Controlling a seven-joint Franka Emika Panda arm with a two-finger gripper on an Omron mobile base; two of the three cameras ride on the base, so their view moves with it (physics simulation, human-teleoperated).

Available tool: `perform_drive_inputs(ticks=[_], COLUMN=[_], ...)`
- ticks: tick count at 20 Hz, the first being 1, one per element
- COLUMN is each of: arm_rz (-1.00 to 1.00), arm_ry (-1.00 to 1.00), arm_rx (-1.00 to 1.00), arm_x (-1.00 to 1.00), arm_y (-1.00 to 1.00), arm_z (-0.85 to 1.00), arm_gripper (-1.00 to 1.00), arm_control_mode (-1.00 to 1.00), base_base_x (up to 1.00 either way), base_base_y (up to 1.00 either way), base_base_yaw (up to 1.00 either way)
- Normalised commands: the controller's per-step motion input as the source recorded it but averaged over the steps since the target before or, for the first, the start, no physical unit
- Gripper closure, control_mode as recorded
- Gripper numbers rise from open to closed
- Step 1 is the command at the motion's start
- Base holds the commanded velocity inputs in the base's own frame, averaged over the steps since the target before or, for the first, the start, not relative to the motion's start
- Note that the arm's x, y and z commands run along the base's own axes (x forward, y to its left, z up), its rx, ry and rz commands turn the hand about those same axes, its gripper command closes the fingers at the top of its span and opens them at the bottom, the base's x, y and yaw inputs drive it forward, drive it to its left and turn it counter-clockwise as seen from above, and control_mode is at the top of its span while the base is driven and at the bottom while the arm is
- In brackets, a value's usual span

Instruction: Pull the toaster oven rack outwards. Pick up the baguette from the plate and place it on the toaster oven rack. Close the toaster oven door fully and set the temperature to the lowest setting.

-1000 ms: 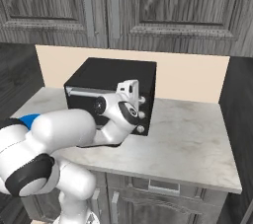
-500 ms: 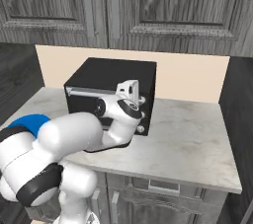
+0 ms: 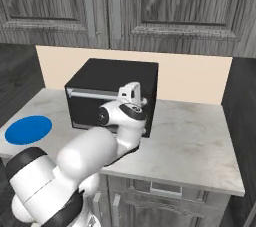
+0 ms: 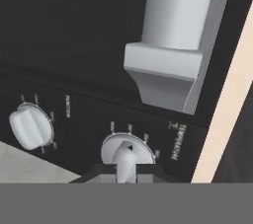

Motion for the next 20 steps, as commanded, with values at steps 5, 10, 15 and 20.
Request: perform_drive_inputs(ticks=[5,10,15,20], arm_rz=[0.12,0.16,0.12,0.09], arm_ry=[0.00,0.00,0.04,0.09], arm_rx=[0.00,0.00,-0.05,-0.11], arm_x=[0.00,0.00,0.00,0.00], arm_y=[0.00,0.00,0.00,0.01], arm_z=[0.00,0.01,0.00,0.00], arm_gripper=[1.00,1.00,1.00,1.00], arm_control_mode=[-1.00,-1.00,-1.00,-1.00], base_base_x=[0.00,0.00,0.00,0.00], base_base_y=[0.00,0.00,0.00,0.00], base_base_yaw=[0.00,0.00,0.00,0.00])
